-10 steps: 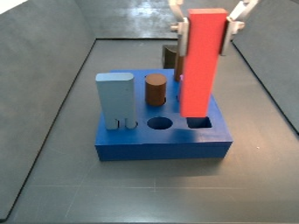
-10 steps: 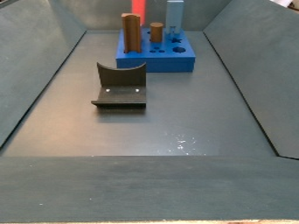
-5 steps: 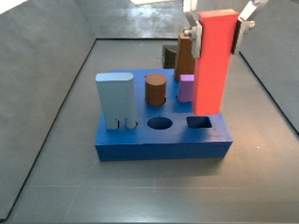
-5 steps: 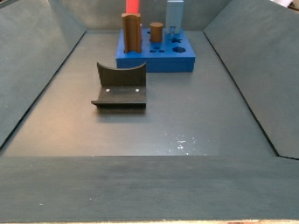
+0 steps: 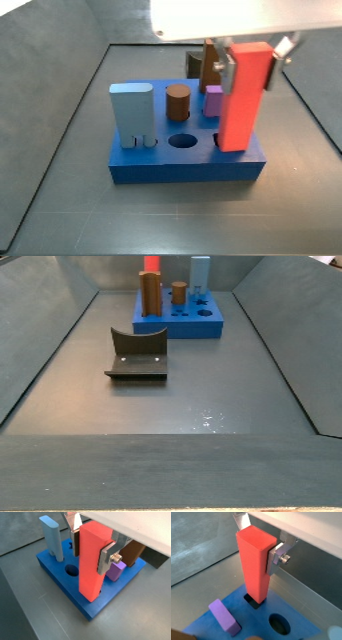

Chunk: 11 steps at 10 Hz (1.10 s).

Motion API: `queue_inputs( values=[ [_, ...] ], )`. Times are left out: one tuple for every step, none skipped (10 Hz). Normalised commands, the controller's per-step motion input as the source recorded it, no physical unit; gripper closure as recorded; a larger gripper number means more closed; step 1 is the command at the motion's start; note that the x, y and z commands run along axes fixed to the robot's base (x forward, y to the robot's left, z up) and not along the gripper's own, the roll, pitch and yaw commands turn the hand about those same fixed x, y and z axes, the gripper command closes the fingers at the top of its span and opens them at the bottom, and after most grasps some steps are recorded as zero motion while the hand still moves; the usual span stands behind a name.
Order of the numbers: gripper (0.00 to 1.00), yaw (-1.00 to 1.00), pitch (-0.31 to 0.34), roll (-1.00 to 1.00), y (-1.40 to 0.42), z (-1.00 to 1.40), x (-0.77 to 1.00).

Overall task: Pick up the rectangle object. Move up. Move to above the board. Insert the rectangle object.
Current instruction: Insert the rectangle object.

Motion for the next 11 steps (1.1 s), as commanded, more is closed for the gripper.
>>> queue_inputs(
  values=[
    [1.00,0.01,0.210,0.18,0.00,0.19,0.11],
    [1.00,0.15,0.267,0.24,0.04,0.24,0.14],
    [1.00,0.16,0.421,0.38,-0.03,0.30,0.30],
    [1.00,0.04,0.361,0.29,-0.08,0.00,0.27],
    [1.00,0.03,0.149,0.07,0.00,-0.07,0.06],
    [1.00,0.08,0.077,0.01,0.02,-0.11,0.01],
    [1.00,0.06,0.034,0.00,0.06,-0.15,0.00],
    [1.00,0.09,0.007,0.00,0.08,-0.15,0.00],
    [1.00,0.07,0.000,0.00,0.01,-0.14,-0.05],
    [1.00,0.04,0.000,0.00,0.00,-0.17,-0.03],
    [1.00,0.03,0.000,0.00,0.00,-0.21,-0.01]
  ],
)
